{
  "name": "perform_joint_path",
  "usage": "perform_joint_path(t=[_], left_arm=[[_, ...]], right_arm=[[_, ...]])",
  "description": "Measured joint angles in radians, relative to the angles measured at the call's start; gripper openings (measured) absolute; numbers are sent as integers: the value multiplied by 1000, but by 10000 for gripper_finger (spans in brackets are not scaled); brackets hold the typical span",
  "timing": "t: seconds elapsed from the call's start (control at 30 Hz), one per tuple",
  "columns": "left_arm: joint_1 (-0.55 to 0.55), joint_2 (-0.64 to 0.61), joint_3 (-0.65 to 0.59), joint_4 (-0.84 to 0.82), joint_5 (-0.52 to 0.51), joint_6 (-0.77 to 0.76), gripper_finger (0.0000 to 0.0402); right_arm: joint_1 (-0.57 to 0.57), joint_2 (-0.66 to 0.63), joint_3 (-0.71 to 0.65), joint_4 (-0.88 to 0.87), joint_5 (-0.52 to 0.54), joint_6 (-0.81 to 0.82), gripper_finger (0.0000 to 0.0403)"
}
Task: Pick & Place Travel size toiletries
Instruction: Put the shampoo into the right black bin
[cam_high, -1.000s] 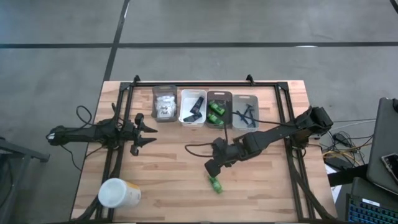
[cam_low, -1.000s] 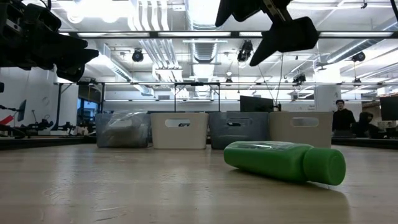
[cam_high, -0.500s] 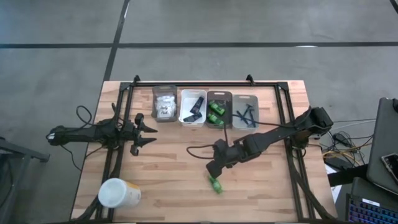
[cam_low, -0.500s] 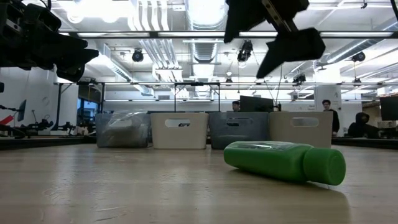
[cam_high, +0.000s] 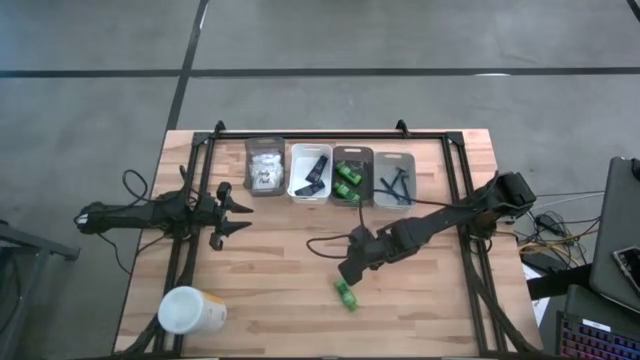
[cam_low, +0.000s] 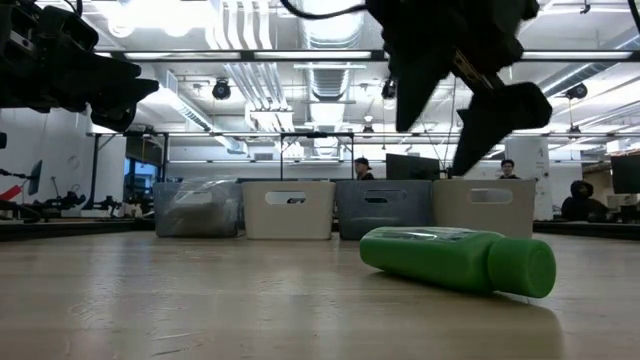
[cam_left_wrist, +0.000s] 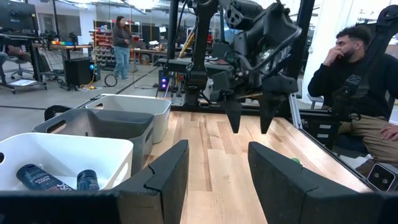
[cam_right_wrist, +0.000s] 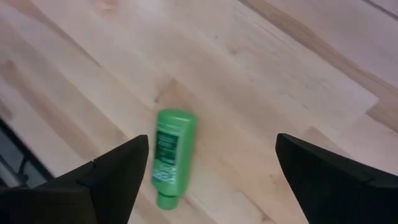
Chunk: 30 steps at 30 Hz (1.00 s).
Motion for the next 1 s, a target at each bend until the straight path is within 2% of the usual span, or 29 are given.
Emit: perform_joint_path(t=[0.23, 0.43, 0.53, 0.8, 1.0], left_arm=[[0, 0, 0, 0, 0, 0, 172], [0, 0, 0, 0, 0, 0, 172], [0, 0, 0, 0, 0, 0, 172], [0, 0, 0, 0, 0, 0, 172], [0, 0, 0, -2, 0, 0, 172]], right_arm=[[0, 0, -66, 45, -8, 32, 335], [6, 1, -105, 220, -125, 88, 320], [22, 17, -104, 280, -132, 95, 318], [66, 115, -10, 252, -131, 77, 335], [74, 214, 108, 81, -130, 68, 347]])
